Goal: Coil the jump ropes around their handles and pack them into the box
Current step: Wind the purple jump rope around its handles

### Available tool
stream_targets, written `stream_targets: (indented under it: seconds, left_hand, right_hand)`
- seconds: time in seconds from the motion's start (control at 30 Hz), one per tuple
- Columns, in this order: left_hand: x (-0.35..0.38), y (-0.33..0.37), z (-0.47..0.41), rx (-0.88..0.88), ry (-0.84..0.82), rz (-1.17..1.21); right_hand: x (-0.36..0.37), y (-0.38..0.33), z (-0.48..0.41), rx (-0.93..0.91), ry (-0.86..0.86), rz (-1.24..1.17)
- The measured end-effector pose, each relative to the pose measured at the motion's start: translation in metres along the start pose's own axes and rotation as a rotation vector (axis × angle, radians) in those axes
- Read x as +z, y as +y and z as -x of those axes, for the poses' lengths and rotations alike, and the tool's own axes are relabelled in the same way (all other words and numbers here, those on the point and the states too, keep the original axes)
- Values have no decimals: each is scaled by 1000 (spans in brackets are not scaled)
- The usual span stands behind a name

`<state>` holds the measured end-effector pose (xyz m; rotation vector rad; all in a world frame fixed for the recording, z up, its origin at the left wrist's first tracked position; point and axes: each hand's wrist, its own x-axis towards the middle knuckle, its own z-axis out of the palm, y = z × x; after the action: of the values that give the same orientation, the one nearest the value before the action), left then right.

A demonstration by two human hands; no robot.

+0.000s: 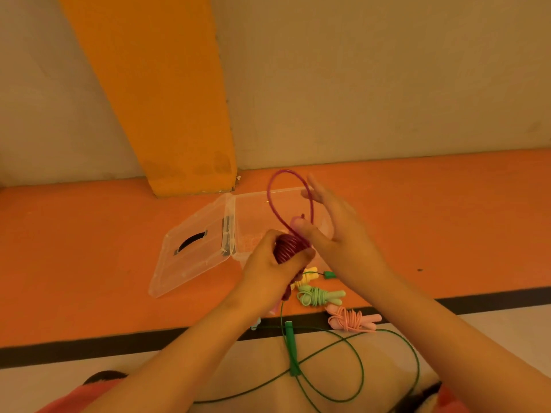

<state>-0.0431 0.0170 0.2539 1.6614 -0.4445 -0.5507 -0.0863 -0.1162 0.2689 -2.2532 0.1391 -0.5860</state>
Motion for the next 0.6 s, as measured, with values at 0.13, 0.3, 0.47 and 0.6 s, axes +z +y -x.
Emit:
stream_targets:
  seconds: [0.13,0.3,0.47,0.6]
  left_hand:
    - [7,-3,4,5,-49,-64]
    - [6,-3,1,12,-8,-95]
    - [8,-5,3,64,-24,-153]
    - [5,-7,2,80,15,-240]
  right_hand:
    - [5,-1,0,-87,37,185]
    - [3,-8,-2,-94,50,202]
    - [1,-12,0,-64,99,151]
    - [1,-14,2,-43,145,76]
